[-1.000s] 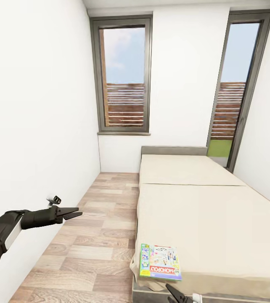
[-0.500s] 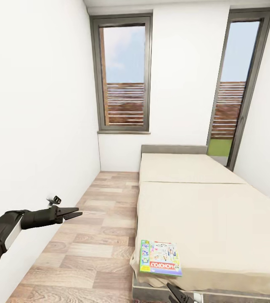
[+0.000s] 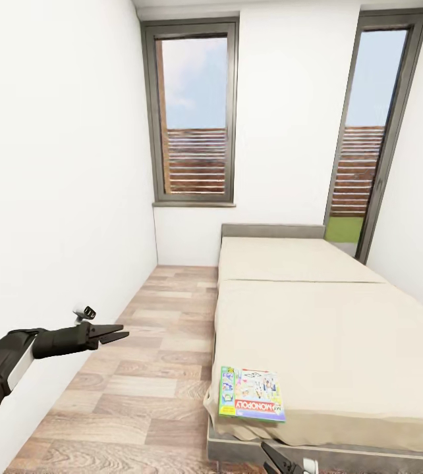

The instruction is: Put all the toys in the child's room - the three board games (two on the bed and one on the table), the two jigsaw puzzles on the table, and the tennis ball on the table - inside the toy box on the table in the child's room.

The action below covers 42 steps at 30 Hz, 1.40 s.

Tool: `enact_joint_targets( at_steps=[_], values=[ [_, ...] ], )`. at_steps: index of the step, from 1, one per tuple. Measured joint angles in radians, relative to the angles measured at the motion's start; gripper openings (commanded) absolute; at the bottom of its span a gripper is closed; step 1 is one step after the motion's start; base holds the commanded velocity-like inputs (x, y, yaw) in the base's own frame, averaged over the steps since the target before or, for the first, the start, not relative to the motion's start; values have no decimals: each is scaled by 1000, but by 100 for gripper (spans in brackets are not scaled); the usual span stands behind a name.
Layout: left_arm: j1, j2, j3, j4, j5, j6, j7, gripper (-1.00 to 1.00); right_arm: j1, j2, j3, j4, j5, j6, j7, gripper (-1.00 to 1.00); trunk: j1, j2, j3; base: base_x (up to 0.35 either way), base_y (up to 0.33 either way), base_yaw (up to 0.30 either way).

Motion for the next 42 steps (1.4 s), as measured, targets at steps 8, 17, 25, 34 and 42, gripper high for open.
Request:
enact_joint_targets(
  at_steps=[8,17,25,34,42],
  values=[
    [0,0,0,-2,0,0,0,100,0,0,0,0,0,1,6,100,31,-56,-25,0,0,0],
    [8,7,-6,-89,1,8,0,100,0,1,0,0,0,1,47,100,42,-77,-35,0,0,0],
    [13,8,-9,-136,2,13,0,100,0,1,0,0,-1,1,75,100,42,-77,-35,0,0,0],
    [15,5,-11,-158,2,14,-1,100,-1,3,1,-2,-6,12,81,100,73,-133,-60,0,0,0],
    [15,3,-12,-161,2,15,-1,100,-9,18,-2,-9,-57,96,81,100,73,-133,-60,0,0,0]
  ],
)
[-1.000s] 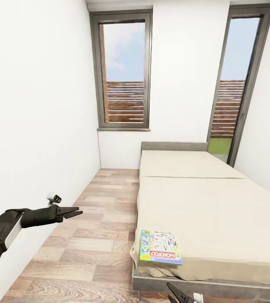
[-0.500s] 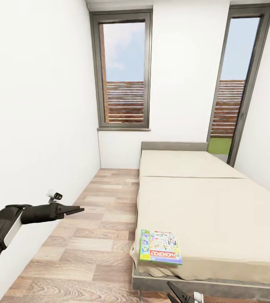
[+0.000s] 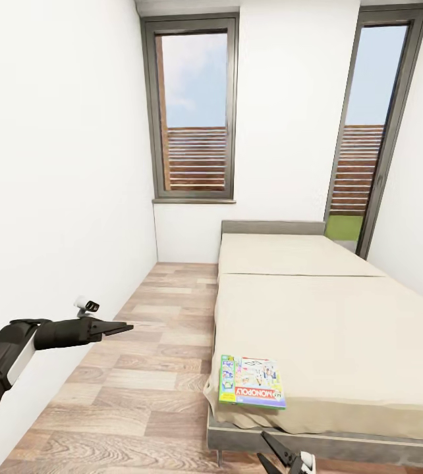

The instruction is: Put all the toys in the child's room - the three board games (two on the bed and one on the table), the two jigsaw puzzles on the table, and the tennis ball on the table - inside the toy box on the table in the child's room.

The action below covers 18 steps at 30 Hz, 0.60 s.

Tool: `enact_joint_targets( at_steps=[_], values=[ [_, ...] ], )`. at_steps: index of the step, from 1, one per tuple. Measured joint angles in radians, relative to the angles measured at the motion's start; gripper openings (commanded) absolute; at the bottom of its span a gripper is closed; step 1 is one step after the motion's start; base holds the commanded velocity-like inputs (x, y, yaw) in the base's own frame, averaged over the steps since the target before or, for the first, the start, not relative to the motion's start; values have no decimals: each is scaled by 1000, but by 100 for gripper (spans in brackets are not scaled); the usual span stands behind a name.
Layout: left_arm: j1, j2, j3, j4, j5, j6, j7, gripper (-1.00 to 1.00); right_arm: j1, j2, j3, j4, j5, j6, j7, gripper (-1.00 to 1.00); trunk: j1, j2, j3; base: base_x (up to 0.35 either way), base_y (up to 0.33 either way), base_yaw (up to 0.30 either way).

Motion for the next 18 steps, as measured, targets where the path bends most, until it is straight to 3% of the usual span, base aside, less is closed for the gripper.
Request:
enact_joint_targets(
  at_steps=[2,11,18],
  values=[
    [0,-1,0,0,0,0,0,100,0,1,0,0,-16,9,0,100,0,0,0,0,0,0],
    [0,-2,0,0,-1,0,0,100,-9,3,0,-5,-159,39,-6,100,0,0,0,0,0,0],
    [0,-3,0,0,-1,0,0,100,-42,6,0,-6,-198,41,-12,100,0,0,0,0,0,0]
  ],
)
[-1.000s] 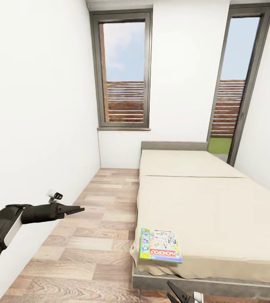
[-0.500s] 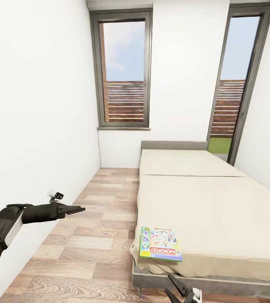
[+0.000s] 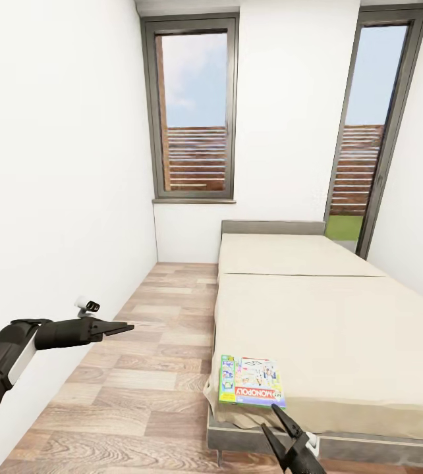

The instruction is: Put all the toys in the child's room - the three board games (two on the bed and one on the table), the two jigsaw puzzles on the table, and the tennis ball on the table - inside the toy box on the table in the child's room.

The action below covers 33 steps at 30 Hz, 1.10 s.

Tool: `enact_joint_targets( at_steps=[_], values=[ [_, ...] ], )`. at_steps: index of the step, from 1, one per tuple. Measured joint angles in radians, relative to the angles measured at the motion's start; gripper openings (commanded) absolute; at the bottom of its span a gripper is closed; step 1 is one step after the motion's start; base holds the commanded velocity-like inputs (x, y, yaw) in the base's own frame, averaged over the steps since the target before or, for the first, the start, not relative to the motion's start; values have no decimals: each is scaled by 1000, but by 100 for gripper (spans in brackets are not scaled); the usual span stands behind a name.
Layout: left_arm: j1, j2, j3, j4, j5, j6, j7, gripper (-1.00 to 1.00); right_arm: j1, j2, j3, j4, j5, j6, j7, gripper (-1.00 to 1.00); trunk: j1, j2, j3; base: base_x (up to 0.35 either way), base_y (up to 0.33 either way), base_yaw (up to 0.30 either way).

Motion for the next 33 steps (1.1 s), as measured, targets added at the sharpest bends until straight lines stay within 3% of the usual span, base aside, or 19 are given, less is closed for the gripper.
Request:
enact_joint_targets(
  at_steps=[12,33],
  values=[
    [0,1,1,0,-1,0,0,100,-20,17,3,1,-8,-6,-42,100,0,0,0,0,0,0],
    [0,2,1,1,-2,-1,0,100,-22,18,0,1,-8,-9,-72,100,0,0,0,0,0,0]
  ],
)
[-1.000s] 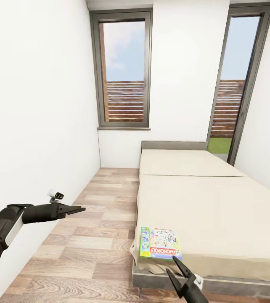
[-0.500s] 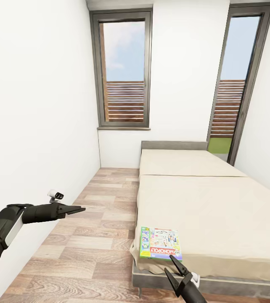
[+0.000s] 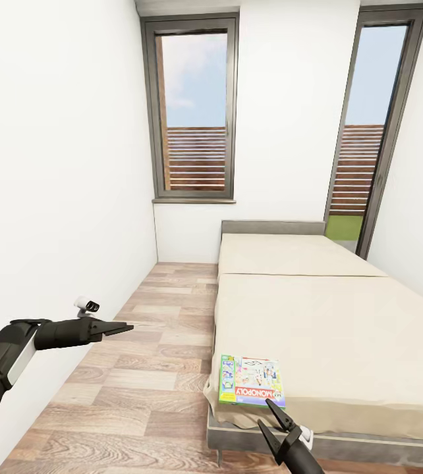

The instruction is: Put all the toys in the child's room - the three board games (two on the bed and one on the table), the two jigsaw puzzles on the table, and the tennis ball on the table - inside the toy box on the table in the child's room.

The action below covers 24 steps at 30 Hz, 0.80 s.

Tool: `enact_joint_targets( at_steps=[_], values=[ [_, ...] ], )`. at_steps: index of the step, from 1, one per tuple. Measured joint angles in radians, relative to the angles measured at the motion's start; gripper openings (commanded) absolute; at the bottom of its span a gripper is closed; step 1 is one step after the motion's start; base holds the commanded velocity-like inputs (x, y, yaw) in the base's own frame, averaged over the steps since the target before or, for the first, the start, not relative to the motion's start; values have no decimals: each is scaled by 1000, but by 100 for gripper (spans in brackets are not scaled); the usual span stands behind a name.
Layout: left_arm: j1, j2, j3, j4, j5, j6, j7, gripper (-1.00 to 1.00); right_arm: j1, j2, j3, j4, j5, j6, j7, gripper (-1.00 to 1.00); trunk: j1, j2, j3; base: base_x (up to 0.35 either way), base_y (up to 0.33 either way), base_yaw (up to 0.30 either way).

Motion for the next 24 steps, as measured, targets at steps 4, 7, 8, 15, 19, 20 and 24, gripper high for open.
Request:
enact_joint_targets(
  at_steps=[4,7,8,15,19,20,24],
  values=[
    [0,0,0,0,0,0,0,100,0,0,-5,0,0,0,-1,100,0,0,0,0,0,0],
    [0,0,0,0,0,0,0,100,0,0,-8,0,0,0,-1,100,0,0,0,0,0,0],
    [0,0,1,1,0,0,0,100,0,0,-9,0,0,0,-1,100,0,0,0,0,0,0],
    [0,-1,0,1,0,0,0,100,0,-3,-12,0,2,0,-1,100,0,0,0,0,0,0],
    [0,-1,0,2,0,1,0,100,0,-1,-13,1,2,-2,-1,100,0,0,0,0,0,0],
    [0,-1,0,2,0,1,0,100,0,-1,-13,1,2,-4,-1,100,0,0,0,0,0,0],
    [0,-1,0,2,0,1,0,100,1,0,-12,1,1,-21,-1,100,0,0,0,0,0,0]
  ],
)
